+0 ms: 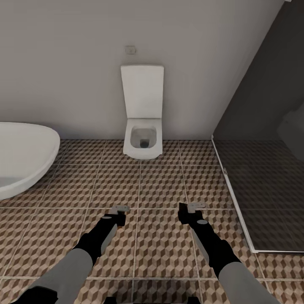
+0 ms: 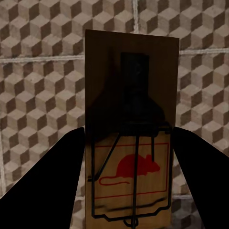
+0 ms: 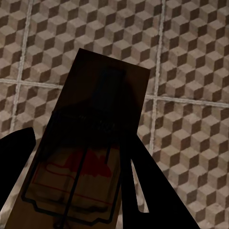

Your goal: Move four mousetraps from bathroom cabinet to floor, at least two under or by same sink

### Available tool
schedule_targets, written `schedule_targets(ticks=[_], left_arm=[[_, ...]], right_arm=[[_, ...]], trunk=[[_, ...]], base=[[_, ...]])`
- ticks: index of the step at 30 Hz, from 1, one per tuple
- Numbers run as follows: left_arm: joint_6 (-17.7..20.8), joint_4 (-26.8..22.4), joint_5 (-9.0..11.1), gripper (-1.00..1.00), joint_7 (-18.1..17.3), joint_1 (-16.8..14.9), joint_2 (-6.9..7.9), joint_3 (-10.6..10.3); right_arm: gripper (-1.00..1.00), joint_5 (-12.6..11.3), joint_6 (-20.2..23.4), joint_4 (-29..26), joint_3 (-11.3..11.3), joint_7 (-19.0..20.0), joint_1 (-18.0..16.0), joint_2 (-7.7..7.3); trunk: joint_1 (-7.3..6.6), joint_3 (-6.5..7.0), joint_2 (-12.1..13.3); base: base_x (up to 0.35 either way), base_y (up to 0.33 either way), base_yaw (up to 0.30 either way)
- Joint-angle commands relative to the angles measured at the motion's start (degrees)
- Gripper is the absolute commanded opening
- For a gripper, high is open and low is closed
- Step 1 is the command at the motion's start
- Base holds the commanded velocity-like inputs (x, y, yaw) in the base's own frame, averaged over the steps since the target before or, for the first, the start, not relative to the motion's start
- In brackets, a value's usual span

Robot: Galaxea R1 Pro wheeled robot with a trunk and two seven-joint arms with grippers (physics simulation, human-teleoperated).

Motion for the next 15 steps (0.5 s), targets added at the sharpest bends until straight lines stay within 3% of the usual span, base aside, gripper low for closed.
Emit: schedule_targets(ticks=[1,12,15], left_arm=[[0.27,-0.10,0.57,-1.00,0.56,-0.02,0.05,-0.38],[0.27,-0.09,0.57,-1.00,0.57,-0.02,0.05,-0.38],[0.27,-0.09,0.56,-1.00,0.57,-0.02,0.05,-0.38]], right_arm=[[-1.00,-0.15,0.34,-0.06,0.20,-0.41,-0.01,-0.03],[-1.00,-0.09,0.34,0.73,0.55,-0.45,-0.01,0.33],[-1.00,1.09,0.34,2.30,3.79,-0.61,-0.01,1.65]], trunk=[[0.23,-0.22,-0.45],[2.65,-2.20,-4.86],[3.30,-2.74,-6.06]], base=[[0.000,0.000,0.000],[0.000,0.000,0.000],[0.000,0.000,0.000]])
